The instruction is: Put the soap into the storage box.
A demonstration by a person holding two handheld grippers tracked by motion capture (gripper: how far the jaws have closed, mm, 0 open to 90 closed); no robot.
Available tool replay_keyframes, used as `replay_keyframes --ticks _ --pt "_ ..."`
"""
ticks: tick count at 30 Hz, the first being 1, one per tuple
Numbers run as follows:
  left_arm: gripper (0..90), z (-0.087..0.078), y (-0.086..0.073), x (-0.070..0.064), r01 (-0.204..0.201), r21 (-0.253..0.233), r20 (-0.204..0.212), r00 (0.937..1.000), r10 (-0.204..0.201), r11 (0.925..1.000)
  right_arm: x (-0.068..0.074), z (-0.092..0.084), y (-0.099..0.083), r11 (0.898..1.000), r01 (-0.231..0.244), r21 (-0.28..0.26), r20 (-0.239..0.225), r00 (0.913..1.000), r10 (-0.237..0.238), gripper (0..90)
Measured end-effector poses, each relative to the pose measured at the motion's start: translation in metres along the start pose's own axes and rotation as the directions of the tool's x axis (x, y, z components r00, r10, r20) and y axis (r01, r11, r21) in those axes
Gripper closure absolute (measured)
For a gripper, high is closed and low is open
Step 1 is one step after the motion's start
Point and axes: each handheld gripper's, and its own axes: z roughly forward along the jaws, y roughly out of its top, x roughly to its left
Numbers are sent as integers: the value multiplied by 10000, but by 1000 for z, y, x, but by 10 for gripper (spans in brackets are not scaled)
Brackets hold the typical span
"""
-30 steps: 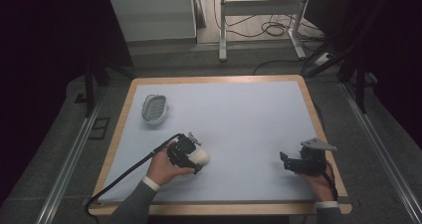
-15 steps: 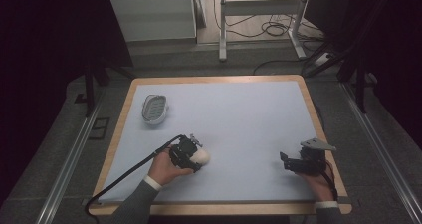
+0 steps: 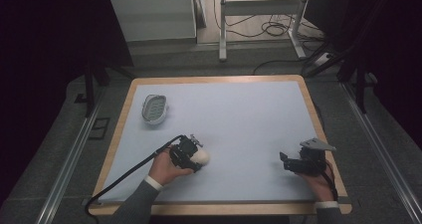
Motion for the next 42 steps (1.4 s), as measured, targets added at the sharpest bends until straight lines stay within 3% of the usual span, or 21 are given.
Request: replay_keyframes --ticks 8,24,42 --pt "494 -2 1 6 166 -35 196 9997 -165 9999 0 0 0 10000 12 6 56 10000 -13 69" --pt "494 -32 0 22 329 -769 412 9987 -298 9965 -1 2 -2 10000 42 89 109 9999 -43 69" --pt "494 -51 7 38 530 -1072 246 9984 -507 9928 -3 2 -2 9999 -68 117 175 9998 66 69"
